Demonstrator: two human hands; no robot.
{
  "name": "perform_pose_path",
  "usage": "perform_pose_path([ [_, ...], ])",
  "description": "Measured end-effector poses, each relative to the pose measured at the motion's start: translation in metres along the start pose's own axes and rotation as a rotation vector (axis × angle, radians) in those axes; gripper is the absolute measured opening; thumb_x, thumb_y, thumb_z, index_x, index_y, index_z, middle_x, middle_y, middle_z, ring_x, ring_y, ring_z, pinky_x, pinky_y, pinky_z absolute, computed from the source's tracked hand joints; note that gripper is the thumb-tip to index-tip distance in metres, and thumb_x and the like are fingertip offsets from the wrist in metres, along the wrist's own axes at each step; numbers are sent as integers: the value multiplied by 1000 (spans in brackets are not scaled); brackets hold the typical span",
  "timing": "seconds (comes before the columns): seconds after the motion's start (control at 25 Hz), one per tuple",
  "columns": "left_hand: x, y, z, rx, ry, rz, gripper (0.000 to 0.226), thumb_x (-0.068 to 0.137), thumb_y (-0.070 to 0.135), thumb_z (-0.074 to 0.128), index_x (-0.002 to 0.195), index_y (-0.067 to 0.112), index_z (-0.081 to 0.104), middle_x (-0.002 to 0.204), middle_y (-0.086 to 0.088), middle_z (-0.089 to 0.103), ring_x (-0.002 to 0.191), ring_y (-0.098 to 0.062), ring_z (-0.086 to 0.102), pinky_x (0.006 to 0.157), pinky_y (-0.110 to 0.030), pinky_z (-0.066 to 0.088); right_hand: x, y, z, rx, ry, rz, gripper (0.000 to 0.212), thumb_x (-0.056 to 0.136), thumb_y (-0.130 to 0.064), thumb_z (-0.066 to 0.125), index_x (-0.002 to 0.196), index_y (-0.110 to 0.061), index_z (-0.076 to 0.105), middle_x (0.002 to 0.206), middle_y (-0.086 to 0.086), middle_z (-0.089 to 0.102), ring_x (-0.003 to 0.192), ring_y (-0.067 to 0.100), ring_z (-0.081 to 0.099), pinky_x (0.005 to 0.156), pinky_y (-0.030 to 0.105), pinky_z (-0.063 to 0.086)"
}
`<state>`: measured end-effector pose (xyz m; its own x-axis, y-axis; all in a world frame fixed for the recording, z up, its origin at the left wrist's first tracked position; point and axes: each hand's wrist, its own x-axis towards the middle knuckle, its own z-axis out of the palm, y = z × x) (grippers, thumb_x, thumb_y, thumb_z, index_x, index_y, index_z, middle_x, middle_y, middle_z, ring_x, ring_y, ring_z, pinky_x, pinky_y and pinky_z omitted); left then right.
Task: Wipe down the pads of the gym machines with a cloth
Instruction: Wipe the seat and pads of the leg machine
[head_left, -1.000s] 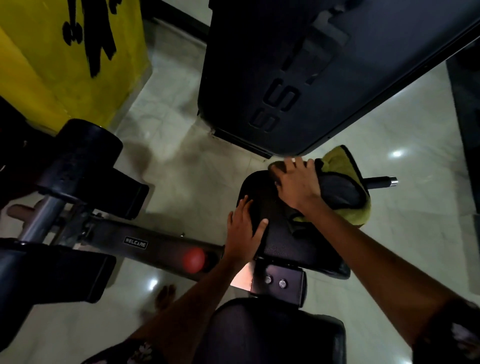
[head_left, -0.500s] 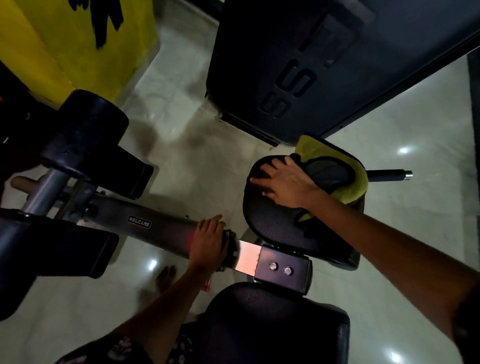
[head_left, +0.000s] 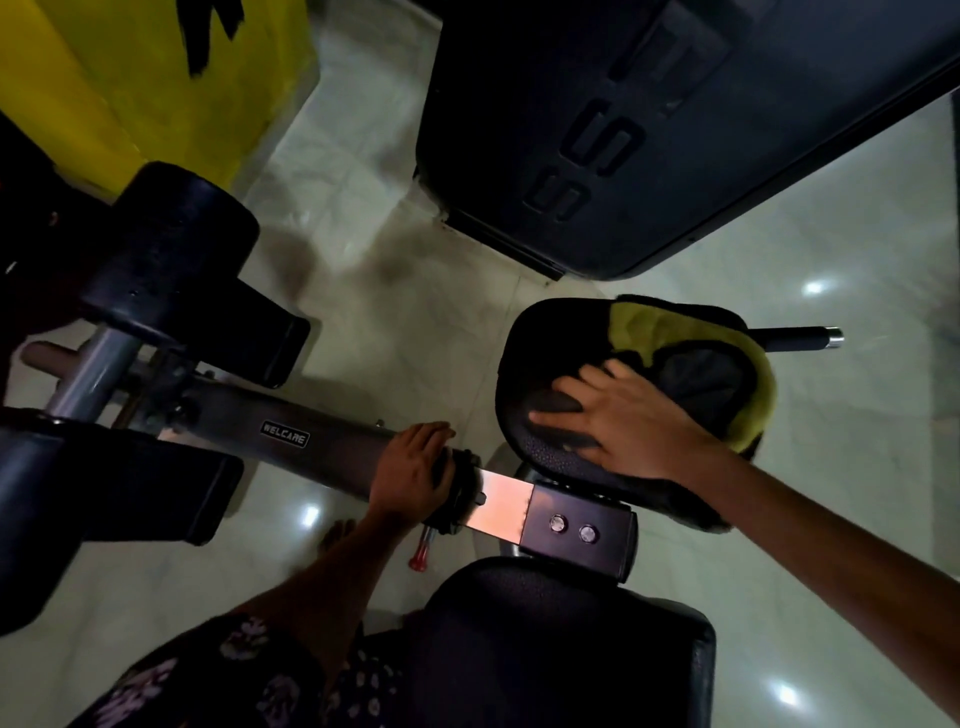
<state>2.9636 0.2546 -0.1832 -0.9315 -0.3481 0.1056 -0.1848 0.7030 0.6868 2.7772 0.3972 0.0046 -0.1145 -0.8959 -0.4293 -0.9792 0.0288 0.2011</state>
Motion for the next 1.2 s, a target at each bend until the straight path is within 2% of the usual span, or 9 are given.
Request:
perform_pose_path([
  [0.12,-1,-3,-2,-1,-22,71,33,79,25,47,96,4,67,99,-11,68,88,-26,61,82,-29,38,-53,9,-6,11,61,145,47,83,-46,42,126,-34,59,111,7,60,86,27,52,73,38,30],
  [0.2,-3,-5,-2,16,-44,132,32,79,25,48,94,5,68,99,-11,68,88,-25,58,81,-29,38,-59,9,-5,6,61,202,48,84,-46,40,127,-34,58,112,9,59,87,27,49,73,38,29],
  [0.44,-4,-8,-4,-2,0,203,27,81,21,47,87,4,68,92,-11,68,85,-24,56,79,-31,41,11,-14,14,-61,64,71,48,75,-42,65,122,-36,60,105,6,60,90,26,50,73,37,27],
  [0.6,-6,-15,-2,-4,33,236,26,82,17,45,88,4,66,90,-12,65,83,-23,49,75,-32,40,-2,-15,6,-19,72,-1,49,81,-48,46,125,-31,58,115,7,61,92,28,53,79,40,32],
  [0.76,-9,-20,-1,6,10,251,21,77,17,47,87,5,61,88,-13,62,79,-25,46,71,-33,38,-50,-2,2,-35,93,-12,50,83,-47,47,130,-31,55,122,3,58,94,26,50,80,41,32],
  [0.84,-9,-17,-4,8,-16,231,20,75,18,47,87,7,59,86,-13,61,78,-26,47,71,-34,37,-36,-2,8,-79,110,83,49,79,-43,60,127,-32,57,117,3,60,91,27,49,76,39,30],
  [0.96,-13,-9,-1,13,39,65,18,80,20,45,95,13,51,91,-13,61,80,-29,51,75,-35,37,7,-18,17,-115,97,180,51,72,-43,69,121,-33,61,111,6,62,90,28,53,77,39,28],
  [1.08,-30,14,8,-78,148,-290,33,89,23,42,110,1,56,109,-23,60,100,-30,48,89,-35,35,4,-24,18,-101,110,31,46,79,-45,51,123,-35,59,114,5,61,90,27,53,77,39,28],
  [1.2,-44,39,15,-163,198,-458,44,93,21,38,121,-10,52,126,-29,53,122,-31,34,102,-40,27,-34,-9,10,-67,115,-127,49,77,-46,53,125,-36,58,117,3,59,90,25,54,76,38,29],
])
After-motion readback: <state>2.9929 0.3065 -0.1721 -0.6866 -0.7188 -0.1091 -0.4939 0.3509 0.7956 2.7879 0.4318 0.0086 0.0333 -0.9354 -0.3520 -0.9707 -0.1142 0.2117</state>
